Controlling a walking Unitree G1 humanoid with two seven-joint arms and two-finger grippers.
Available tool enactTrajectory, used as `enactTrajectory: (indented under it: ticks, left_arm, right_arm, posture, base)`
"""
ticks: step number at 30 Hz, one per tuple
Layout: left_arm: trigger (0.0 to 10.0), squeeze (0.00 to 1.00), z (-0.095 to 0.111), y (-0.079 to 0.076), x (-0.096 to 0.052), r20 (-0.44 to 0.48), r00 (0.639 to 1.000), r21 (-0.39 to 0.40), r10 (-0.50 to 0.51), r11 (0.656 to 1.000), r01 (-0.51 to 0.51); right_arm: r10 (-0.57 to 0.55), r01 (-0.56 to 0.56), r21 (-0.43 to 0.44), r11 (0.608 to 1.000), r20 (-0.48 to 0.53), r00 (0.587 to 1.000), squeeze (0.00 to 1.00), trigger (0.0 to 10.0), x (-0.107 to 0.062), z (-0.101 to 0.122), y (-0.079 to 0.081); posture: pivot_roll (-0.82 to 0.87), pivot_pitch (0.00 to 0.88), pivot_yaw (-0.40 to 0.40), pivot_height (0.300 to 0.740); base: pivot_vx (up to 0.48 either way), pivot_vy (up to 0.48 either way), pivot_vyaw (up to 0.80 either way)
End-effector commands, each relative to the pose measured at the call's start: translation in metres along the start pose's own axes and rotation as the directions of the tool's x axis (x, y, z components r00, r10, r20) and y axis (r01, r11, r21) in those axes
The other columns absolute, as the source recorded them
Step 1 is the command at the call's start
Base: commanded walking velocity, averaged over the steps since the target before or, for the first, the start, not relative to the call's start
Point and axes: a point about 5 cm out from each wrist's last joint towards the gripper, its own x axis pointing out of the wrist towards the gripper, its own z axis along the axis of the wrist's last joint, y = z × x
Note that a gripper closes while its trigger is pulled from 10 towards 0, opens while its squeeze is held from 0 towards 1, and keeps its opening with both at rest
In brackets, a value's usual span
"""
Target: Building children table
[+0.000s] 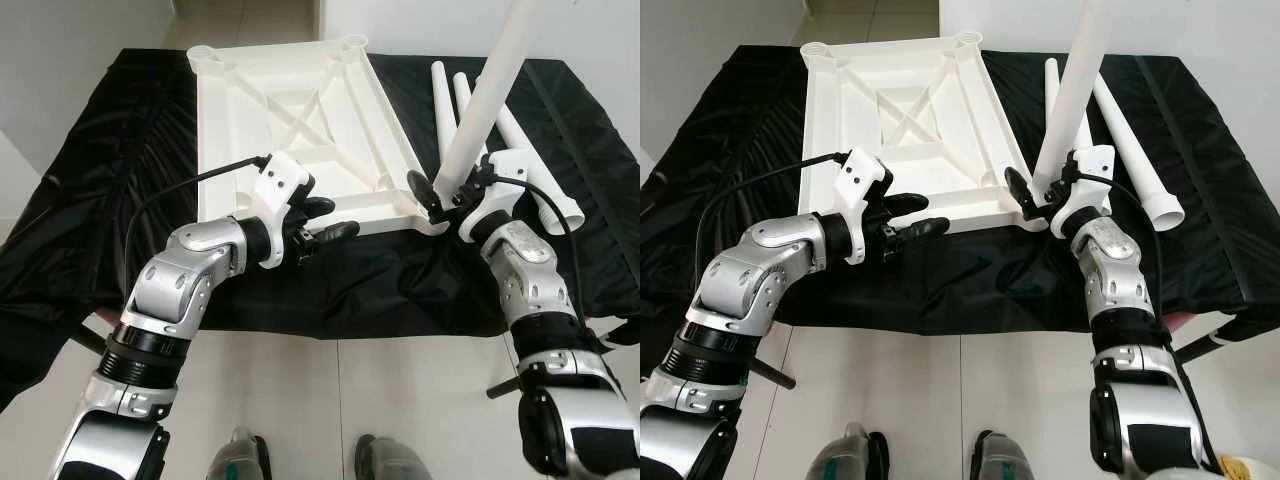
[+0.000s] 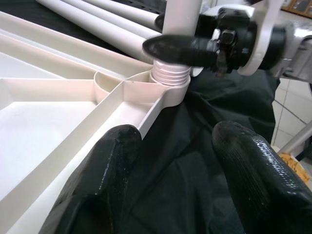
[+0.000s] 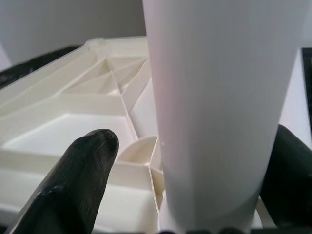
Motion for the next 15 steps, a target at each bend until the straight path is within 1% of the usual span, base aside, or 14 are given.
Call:
enactTrajectory:
  ticks: [1,2,5,10,11,12,13,14,15]
  left_arm:
    - [10.0,0.00,0.0026,0.0024,-0.0014,-0.004,0.999,0.014,0.037,0.999,-0.037]
    - [10.0,0.00,0.0026,0.0024,-0.0014,-0.004,0.999,0.014,0.037,0.999,-0.037]
    - [10.0,0.00,0.0032,0.0027,-0.0020,-0.001,0.999,0.015,0.040,0.999,-0.040]
    - [10.0,0.00,0.0034,0.0024,-0.0023,0.001,0.999,0.014,0.042,0.999,-0.042]
    - [10.0,0.00,0.0034,0.0020,-0.0026,0.001,0.999,0.014,0.042,0.999,-0.042]
    - [10.0,0.00,0.0033,0.0017,-0.0028,0.001,0.999,0.013,0.042,0.999,-0.042]
    - [10.0,0.00,0.0033,0.0017,-0.0028,0.001,0.999,0.013,0.042,0.999,-0.042]
    - [10.0,0.00,0.0032,0.0012,-0.0028,0.001,0.999,0.013,0.041,0.999,-0.042]
    - [10.0,0.00,0.0030,0.0008,-0.0029,0.001,0.999,0.012,0.041,0.999,-0.041]
  right_arm:
    - [0.060,-0.060,-0.007,0.998,-0.015,0.998,0.00,10.0,0.0012,0.0002,-0.0009]
    - [0.060,-0.060,-0.007,0.998,-0.015,0.998,0.00,10.0,0.0012,0.0002,-0.0009]
    - [0.122,-0.122,-0.008,0.992,-0.040,0.992,0.00,10.0,0.0020,0.0008,-0.0048]
    - [0.142,-0.142,0.005,0.990,-0.043,0.989,0.00,10.0,0.0028,0.0003,-0.0054]
    - [0.150,-0.150,0.013,0.989,-0.043,0.988,0.00,4.6,0.0029,-0.0001,-0.0053]
    - [0.157,-0.156,0.023,0.988,-0.040,0.987,0.00,1.4,0.0027,-0.0008,-0.0047]
    - [0.157,-0.156,0.023,0.988,-0.040,0.987,0.00,1.4,0.0027,-0.0008,-0.0047]
    - [0.161,-0.160,0.036,0.986,-0.035,0.986,0.00,0.0,0.0025,-0.0015,-0.0046]
    - [0.151,-0.150,0.080,0.986,-0.011,0.988,0.00,0.0,0.0020,-0.0016,-0.0061]
  posture:
    - [-0.01,0.102,0.036,0.740]
    - [-0.01,0.102,0.036,0.740]
    - [-0.01,0.103,0.032,0.740]
    - [-0.01,0.106,0.029,0.740]
    - [-0.01,0.105,0.029,0.740]
    - [-0.01,0.105,0.028,0.740]
    - [-0.01,0.105,0.028,0.740]
    - [-0.01,0.105,0.027,0.740]
    - [0.00,0.103,0.026,0.740]
  base:
    - [0.000,0.000,0.00]
    - [0.000,0.000,0.00]
    - [0.000,0.000,0.00]
    - [0.000,0.000,0.00]
    - [0.000,0.000,0.00]
    - [0.000,0.000,0.00]
    - [0.000,0.000,0.00]
    - [0.000,0.000,0.00]
    - [0.000,0.000,0.00]
